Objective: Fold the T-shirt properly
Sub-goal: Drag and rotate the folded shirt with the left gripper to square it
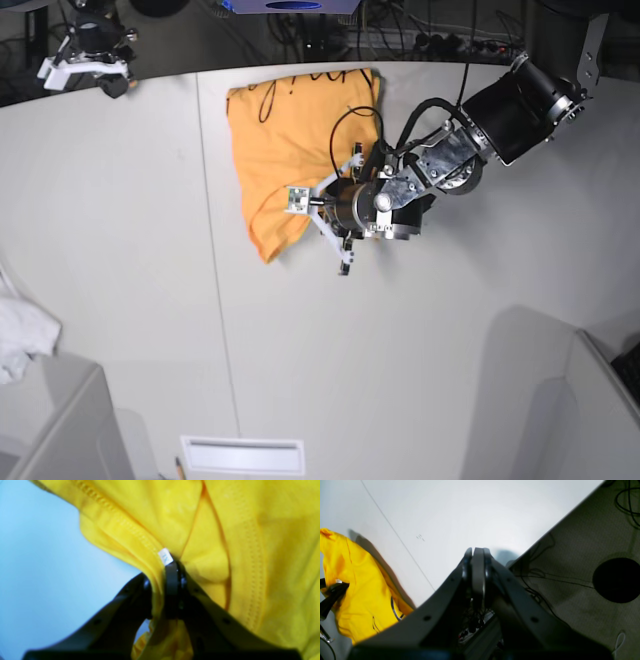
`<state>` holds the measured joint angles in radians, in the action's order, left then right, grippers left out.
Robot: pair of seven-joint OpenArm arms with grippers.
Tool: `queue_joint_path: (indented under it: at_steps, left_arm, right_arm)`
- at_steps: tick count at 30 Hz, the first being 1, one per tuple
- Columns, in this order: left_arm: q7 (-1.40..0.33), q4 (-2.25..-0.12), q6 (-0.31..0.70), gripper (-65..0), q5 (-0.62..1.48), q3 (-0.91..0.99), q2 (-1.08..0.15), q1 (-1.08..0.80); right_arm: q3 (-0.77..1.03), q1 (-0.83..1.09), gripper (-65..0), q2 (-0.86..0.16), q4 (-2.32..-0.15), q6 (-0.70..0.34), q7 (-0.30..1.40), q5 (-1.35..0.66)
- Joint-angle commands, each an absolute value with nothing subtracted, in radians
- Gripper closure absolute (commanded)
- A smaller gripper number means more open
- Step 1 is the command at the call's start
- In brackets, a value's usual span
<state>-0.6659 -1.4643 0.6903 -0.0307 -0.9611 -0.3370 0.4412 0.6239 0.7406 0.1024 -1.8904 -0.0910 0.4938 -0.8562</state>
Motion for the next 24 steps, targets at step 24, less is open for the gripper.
queue_joint_path:
  at_steps: [24]
  left_arm:
    - [-0.628,-1.391,0.698,0.0,-0.038,-1.049,-0.289,0.581]
  right_arm:
    - [0.598,0.714,0.0,0.122,-1.903,-0.101,0.479,-0.691]
